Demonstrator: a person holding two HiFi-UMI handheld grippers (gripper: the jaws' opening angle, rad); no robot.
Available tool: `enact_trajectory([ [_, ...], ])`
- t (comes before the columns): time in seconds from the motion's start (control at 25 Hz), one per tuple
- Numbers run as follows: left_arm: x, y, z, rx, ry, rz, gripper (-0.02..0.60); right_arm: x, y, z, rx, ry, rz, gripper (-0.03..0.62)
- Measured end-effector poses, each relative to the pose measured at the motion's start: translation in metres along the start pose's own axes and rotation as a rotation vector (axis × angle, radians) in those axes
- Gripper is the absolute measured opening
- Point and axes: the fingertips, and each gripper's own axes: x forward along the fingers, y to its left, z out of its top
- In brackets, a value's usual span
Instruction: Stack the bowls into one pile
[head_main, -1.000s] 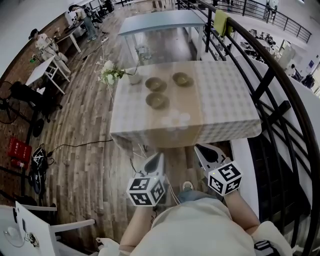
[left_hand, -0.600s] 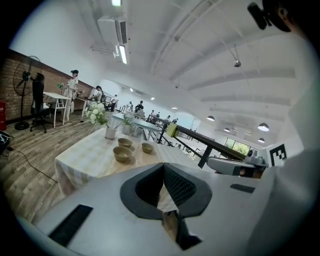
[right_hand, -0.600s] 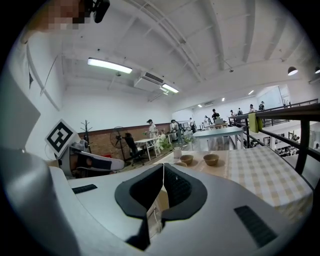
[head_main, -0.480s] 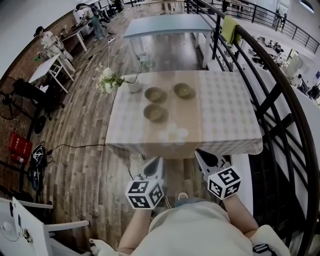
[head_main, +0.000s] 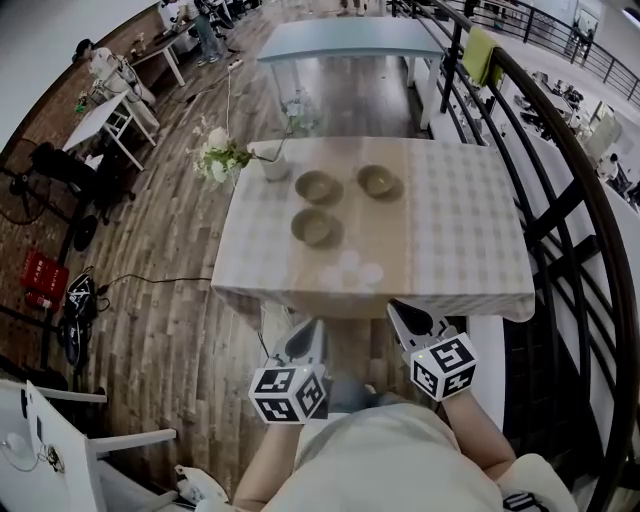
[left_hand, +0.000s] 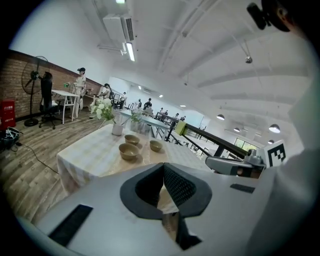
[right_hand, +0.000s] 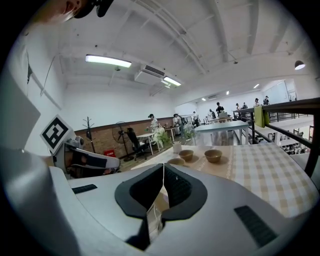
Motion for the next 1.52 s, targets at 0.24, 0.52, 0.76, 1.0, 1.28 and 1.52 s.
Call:
enact_trajectory([
  [0.24, 0.024, 0.029, 0.01, -0.031, -0.002, 0.048, 0.003, 0.042, -0.006, 0.002, -0.043, 0.033, 0.033, 0.002],
  [0.52, 0.067, 0.064, 0.04, -0.028, 0.0, 0.044, 0.003, 0.103, -0.023, 0.015, -0.071, 0.072, 0.036, 0.002],
  [0.76, 0.105, 0.096, 0.06, -0.017, 0.027, 0.045, 0.003, 0.158, -0.038, 0.022, -0.09, 0.104, 0.038, 0.002],
  [1.0, 0.132, 0.122, 0.071, -0.025, 0.055, 0.046, 0.003, 0.206, -0.05, 0.023, -0.108, 0.138, 0.041, 0.003],
  [1.28, 0.155, 0.149, 0.077, -0.044, 0.081, 0.064, 0.003, 0.255, -0.065, 0.006, -0.12, 0.22, 0.049, 0.002],
  [1.52, 0.173, 0.17, 0.074, -0.05, 0.115, 0.072, 0.003, 0.292, -0.074, -0.017, -0.124, 0.287, 0.065, 0.003],
])
